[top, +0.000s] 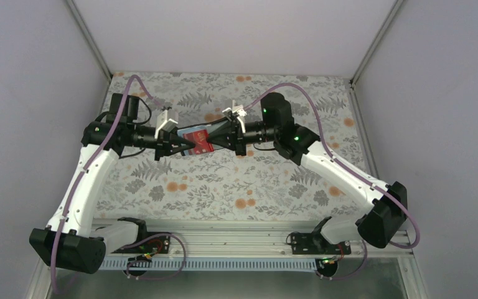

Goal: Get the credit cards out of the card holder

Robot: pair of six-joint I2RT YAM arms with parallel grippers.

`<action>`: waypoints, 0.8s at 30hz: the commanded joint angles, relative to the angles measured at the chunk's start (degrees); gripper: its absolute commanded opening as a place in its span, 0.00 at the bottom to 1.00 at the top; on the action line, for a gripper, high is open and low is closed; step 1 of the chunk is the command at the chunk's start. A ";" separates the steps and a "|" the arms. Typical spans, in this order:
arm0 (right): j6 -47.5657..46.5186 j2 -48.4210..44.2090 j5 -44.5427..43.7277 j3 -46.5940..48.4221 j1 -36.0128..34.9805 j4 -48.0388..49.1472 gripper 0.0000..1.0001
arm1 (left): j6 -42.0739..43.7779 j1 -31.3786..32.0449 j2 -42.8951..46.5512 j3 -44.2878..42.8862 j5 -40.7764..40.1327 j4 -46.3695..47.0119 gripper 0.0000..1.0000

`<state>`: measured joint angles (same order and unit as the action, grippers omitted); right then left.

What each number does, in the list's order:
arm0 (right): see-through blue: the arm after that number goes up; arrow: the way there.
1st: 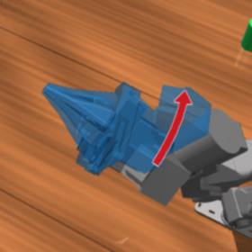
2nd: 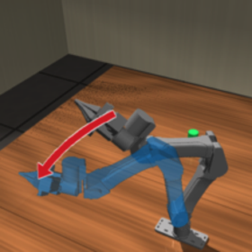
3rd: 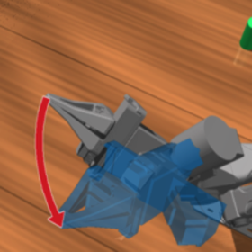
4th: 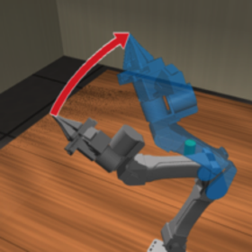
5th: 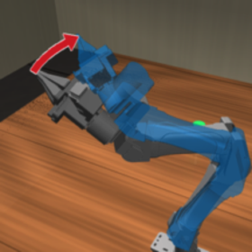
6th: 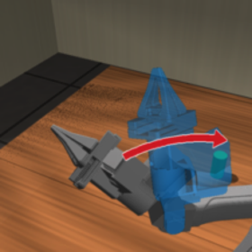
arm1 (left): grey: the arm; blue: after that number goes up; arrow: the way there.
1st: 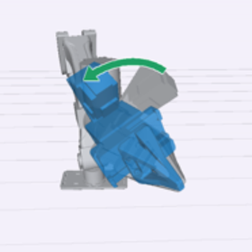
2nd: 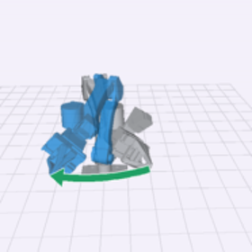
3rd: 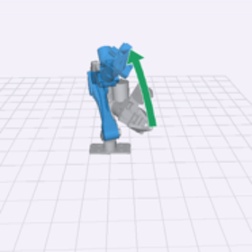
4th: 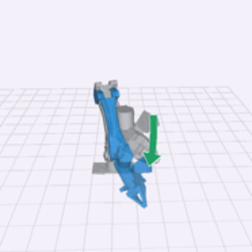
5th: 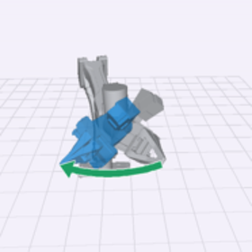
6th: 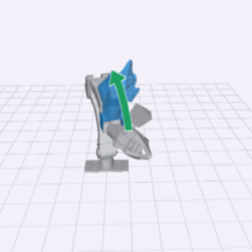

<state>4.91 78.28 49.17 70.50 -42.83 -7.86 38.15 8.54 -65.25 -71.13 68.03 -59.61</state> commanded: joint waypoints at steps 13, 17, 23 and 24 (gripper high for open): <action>1.77 0.66 4.66 -2.02 1.81 3.86 0.11 | 1.94 -0.31 -0.02 -1.91 2.89 -0.82 0.03; 2.41 1.30 5.98 -2.55 1.61 5.41 0.18 | 1.91 -0.60 0.32 -1.52 3.10 -0.60 0.02; 2.04 2.45 7.11 -2.41 0.75 6.15 0.14 | 1.57 -0.66 0.17 -1.53 3.20 -0.32 0.02; 2.09 2.47 6.63 -2.39 0.72 6.21 0.09 | 1.74 -0.75 0.23 -1.56 3.24 -0.45 0.02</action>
<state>6.70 79.81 55.02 68.47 -41.65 -3.70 38.35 7.99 -65.34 -71.37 68.16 -60.53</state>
